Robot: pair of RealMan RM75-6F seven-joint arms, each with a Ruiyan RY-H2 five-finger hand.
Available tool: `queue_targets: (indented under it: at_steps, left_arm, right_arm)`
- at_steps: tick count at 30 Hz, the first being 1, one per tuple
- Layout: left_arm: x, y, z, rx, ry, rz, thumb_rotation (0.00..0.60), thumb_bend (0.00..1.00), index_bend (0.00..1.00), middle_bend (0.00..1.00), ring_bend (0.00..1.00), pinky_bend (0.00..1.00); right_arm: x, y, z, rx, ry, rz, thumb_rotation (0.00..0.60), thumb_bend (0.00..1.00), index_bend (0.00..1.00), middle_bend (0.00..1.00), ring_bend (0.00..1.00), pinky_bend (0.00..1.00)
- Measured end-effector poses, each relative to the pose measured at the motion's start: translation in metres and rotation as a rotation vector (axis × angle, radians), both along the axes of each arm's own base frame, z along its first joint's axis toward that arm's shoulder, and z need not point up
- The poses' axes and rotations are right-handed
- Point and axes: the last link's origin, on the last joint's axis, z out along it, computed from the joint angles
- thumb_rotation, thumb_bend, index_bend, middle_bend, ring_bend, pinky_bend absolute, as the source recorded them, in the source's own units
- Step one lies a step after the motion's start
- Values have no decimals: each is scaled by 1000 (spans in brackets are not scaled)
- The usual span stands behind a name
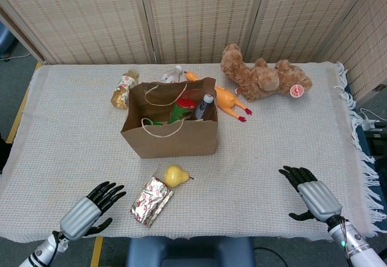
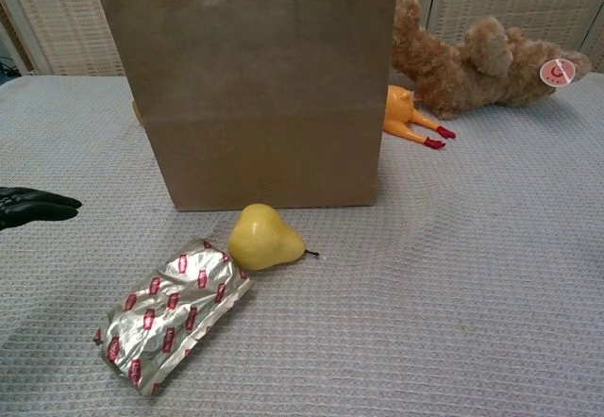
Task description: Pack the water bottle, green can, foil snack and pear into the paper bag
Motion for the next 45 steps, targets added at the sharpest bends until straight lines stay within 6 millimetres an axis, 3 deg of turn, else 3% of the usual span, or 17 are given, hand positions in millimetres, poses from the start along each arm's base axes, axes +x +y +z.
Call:
queue_targets:
  at_steps: [6,16,25,36,45]
  left_arm:
    - [20,-5,-18,-16,-94,126,600,387,0,0,0,61]
    - [19,-33,-39,-87,-118,266,600,387,0,0,0,47]
    - [29,-30,-53,-105,-136,263,600,387,0,0,0,47]
    - [11,-22,-68,-82,-48,243,600,386,0,0,0,44]
    - [18,-27,-86,-126,-67,250,600,387,0,0,0,44]
  right_arm:
    - [0,0,0,1,-1,1,600,22,0,0,0,0]
    - [-3,-1,1,1,-4,-10,600,22,0,0,0,0]
    - [-2,0,-1,5,0,-3,600,21,0,0,0,0]
    - [-2,-1,-1,3,0,-12,600,22,0,0,0,0]
    - [-3,-4,1,-2,-5,-22,600,22,0,0,0,0]
